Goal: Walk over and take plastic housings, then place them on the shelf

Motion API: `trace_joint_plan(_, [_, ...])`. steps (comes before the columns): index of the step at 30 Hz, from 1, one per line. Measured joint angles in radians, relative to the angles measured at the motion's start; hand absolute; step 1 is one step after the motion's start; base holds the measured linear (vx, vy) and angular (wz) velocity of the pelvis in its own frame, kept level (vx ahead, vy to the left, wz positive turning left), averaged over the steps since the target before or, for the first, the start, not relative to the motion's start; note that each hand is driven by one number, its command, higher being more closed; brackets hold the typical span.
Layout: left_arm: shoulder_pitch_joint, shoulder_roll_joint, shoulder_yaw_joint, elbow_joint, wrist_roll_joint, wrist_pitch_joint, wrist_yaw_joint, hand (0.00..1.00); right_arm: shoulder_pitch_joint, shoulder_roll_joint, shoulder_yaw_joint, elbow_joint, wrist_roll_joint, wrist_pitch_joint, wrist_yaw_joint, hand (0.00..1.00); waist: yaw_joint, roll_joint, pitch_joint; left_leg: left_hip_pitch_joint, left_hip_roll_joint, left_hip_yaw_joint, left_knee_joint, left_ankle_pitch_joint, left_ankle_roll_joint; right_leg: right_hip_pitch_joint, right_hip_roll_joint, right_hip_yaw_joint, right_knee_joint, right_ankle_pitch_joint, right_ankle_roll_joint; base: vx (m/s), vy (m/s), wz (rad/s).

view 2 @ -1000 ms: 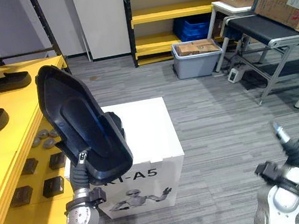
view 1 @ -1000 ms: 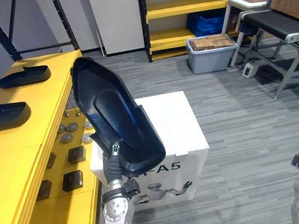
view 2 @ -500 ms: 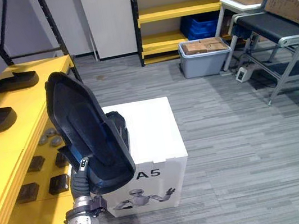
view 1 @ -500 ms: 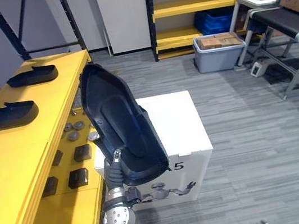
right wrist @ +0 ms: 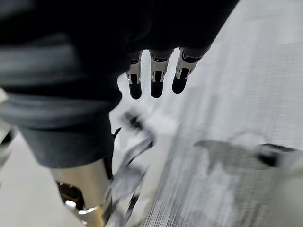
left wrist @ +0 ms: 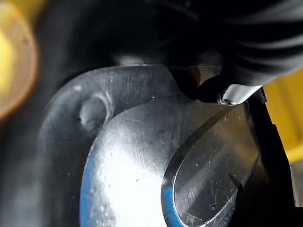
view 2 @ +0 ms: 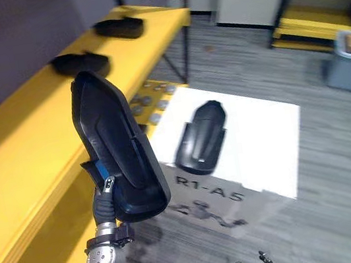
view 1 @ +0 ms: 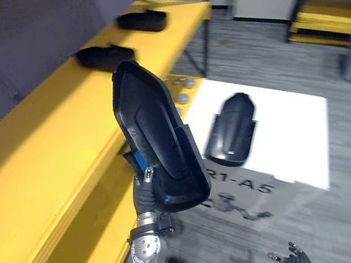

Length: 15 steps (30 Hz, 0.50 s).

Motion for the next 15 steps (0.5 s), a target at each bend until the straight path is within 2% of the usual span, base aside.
trace_joint_plan(2, [-0.015,0.009,-0.003,0.0,0.0,-0.002,0.0,1.0,-0.024,-0.005,-0.004,0.005,-0.006,0.002,-0.001,0.0,0.0,-0.004,0.0,0.0,-0.06,-0.044,-0.01,-0.004,0.007,0.022,-0.035,-0.017,0.002,-0.002,0.004,0.23,0.291,1.12])
trace_joint_plan(3, [-0.019,0.011,0.001,0.001,0.001,-0.001,0.001,1.0,-0.049,0.007,0.001,0.01,-0.022,0.014,0.001,0.0,0.005,-0.005,0.0,0.0,-0.105,-0.079,0.011,-0.041,0.022,0.029,-0.09,-0.016,0.078,0.006,0.013,0.34,0.417,1.22])
trace_joint_plan(4, [-0.021,0.011,-0.012,0.001,0.003,-0.001,0.001,1.0,-0.044,0.015,0.002,0.01,-0.029,0.024,0.001,0.0,0.005,-0.004,0.0,0.01,-0.125,-0.125,0.036,-0.073,0.03,0.008,-0.126,0.001,0.201,0.029,-0.02,0.27,0.318,1.02])
trace_joint_plan(5, [-0.021,0.011,-0.019,0.001,0.003,0.0,0.002,1.0,-0.04,0.018,0.002,0.011,-0.03,0.028,0.001,0.0,0.003,-0.003,-0.001,0.019,-0.128,-0.144,0.038,-0.082,0.033,-0.011,-0.135,0.037,0.27,0.05,-0.052,0.23,0.202,1.02])
trace_joint_plan(6, [-0.024,0.013,-0.026,0.002,0.013,0.0,0.004,1.0,-0.039,0.024,0.004,0.024,-0.033,0.03,0.001,0.0,-0.007,0.003,-0.002,0.036,-0.126,-0.192,0.038,-0.094,0.024,-0.06,-0.11,0.155,0.364,0.03,-0.046,0.21,0.11,0.97])
trace_joint_plan(7, [-0.034,0.013,-0.027,0.007,0.036,0.001,0.013,1.0,-0.038,0.024,0.011,0.027,-0.033,0.031,0.001,0.0,-0.009,0.004,-0.001,0.064,-0.126,-0.231,0.026,-0.097,0.022,-0.104,-0.062,0.266,0.414,-0.015,-0.037,0.26,0.122,0.91])
trace_joint_plan(10, [-0.061,0.012,-0.026,0.023,0.083,0.002,0.046,1.0,-0.028,0.033,0.013,0.022,-0.034,0.033,0.001,0.0,-0.006,0.004,-0.002,0.126,-0.127,-0.293,0.014,-0.099,0.018,-0.208,0.032,0.44,0.417,-0.074,0.002,0.18,0.016,0.71])
trace_joint_plan(11, [-0.075,0.012,-0.035,0.023,0.091,0.004,0.056,1.0,-0.019,0.043,0.013,0.003,-0.035,0.034,0.001,0.0,-0.005,0.003,0.0,0.144,-0.13,-0.325,0.017,-0.105,0.01,-0.249,0.074,0.512,0.392,-0.077,0.006,0.22,-0.075,0.85])
trace_joint_plan(13, [-0.092,0.006,-0.048,0.023,0.104,0.004,0.066,1.0,0.003,0.064,0.012,-0.03,-0.034,0.034,0.001,0.0,-0.007,0.0,0.0,0.157,-0.134,-0.376,0.03,-0.11,0.002,-0.289,0.128,0.607,0.339,-0.075,0.01,0.16,-0.127,0.99])
trace_joint_plan(14, [-0.103,-0.001,-0.06,0.02,0.119,0.004,0.069,1.0,0.025,0.079,0.012,-0.052,-0.033,0.034,0.001,0.0,-0.006,-0.01,-0.002,0.162,-0.146,-0.412,0.041,-0.117,-0.009,-0.302,0.149,0.671,0.281,-0.072,0.011,0.1,-0.185,1.44])
trace_joint_plan(15, [-0.105,-0.003,-0.078,0.011,0.122,0.003,0.069,1.0,0.05,0.095,0.013,-0.062,-0.031,0.034,0.0,0.0,-0.003,-0.04,-0.012,0.168,-0.172,-0.442,0.048,-0.134,-0.019,-0.302,0.134,0.698,0.214,-0.034,0.01,0.11,-0.207,1.31])
